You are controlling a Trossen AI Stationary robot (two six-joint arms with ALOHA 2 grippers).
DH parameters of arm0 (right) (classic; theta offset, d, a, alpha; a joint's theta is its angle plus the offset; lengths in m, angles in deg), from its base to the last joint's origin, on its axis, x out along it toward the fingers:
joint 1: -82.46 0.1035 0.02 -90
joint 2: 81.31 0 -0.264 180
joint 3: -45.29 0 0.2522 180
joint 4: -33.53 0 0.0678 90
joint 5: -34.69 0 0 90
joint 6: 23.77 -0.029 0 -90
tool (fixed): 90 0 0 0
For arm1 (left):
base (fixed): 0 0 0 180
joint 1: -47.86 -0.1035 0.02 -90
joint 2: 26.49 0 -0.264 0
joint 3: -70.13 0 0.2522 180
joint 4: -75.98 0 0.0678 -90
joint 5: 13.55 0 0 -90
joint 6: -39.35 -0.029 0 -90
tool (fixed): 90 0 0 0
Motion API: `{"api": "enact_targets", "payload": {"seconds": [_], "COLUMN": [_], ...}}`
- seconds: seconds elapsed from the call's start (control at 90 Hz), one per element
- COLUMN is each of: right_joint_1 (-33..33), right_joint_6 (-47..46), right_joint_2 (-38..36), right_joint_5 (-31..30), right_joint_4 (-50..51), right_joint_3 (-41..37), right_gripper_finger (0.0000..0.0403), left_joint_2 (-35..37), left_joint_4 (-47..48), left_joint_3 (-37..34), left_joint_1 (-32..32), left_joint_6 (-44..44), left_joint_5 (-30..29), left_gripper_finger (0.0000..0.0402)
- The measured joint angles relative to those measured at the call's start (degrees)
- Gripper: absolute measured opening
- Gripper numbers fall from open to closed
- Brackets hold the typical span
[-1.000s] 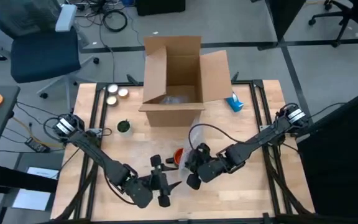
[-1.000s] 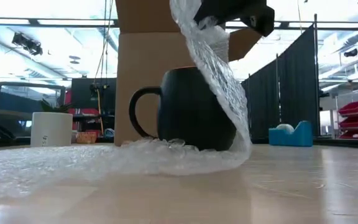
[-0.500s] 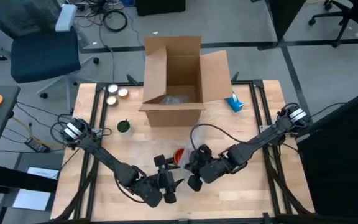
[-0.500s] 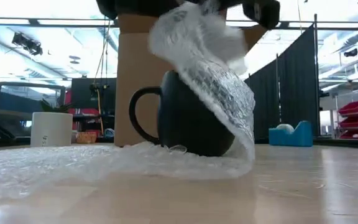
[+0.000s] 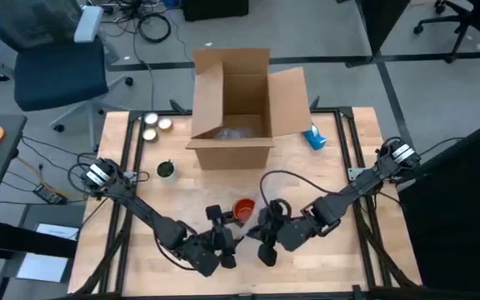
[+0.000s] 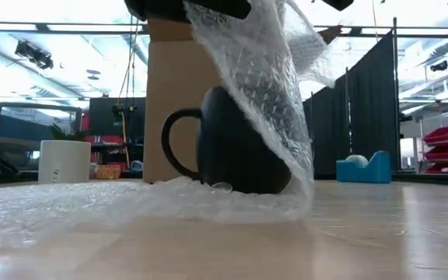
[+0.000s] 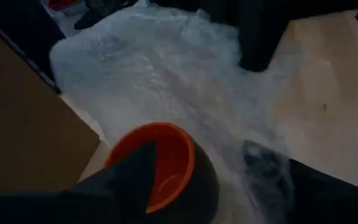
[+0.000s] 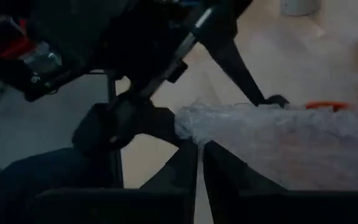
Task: Wrap mug
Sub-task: Wrap the black cup with the transparent bubble wrap
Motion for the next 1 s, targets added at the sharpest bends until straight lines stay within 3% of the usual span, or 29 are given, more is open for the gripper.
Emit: {"api": "enact_targets", "payload": {"seconds": [0.189,0.322,0.444,0.578,0.678,0.822,1.0], "right_joint_1": [0.2,0.6,0.9,1.1,1.5,2.9,4.9], "right_joint_6": [3.3,4.0,4.0,4.1,2.5,-6.6,-17.5], "right_joint_2": [0.0,-0.9,-2.3,-5.6,-9.1,-11.6,-9.6], "right_joint_5": [2.2,2.1,2.1,1.5,-2.3,-9.9,-16.4], "right_joint_4": [-0.9,2.4,5.3,9.2,16.2,27.5,37.5], "right_joint_3": [0.0,0.0,0.0,0.0,0.0,0.0,0.0], "right_gripper_finger": [0.0001,0.0012,0.0036,0.0068,0.0086,0.0096,0.0092], "left_joint_2": [0.0,0.0,0.0,0.2,0.6,3.3,6.9], "left_joint_4": [0.0,-0.1,0.0,1.0,3.0,7.6,11.6], "left_joint_3": [0.0,0.0,0.0,0.0,0.0,0.0,0.0], "left_joint_1": [0.0,-0.6,-1.1,-1.7,-2.1,-2.2,-2.0], "left_joint_6": [0.0,1.8,3.1,4.7,5.1,8.8,11.1], "left_joint_5": [1.8,7.2,8.4,8.4,8.5,8.4,8.0], "left_gripper_finger": [0.0177,0.0092,0.0013,0.0009,0.0003,0.0001,0.0001]}}
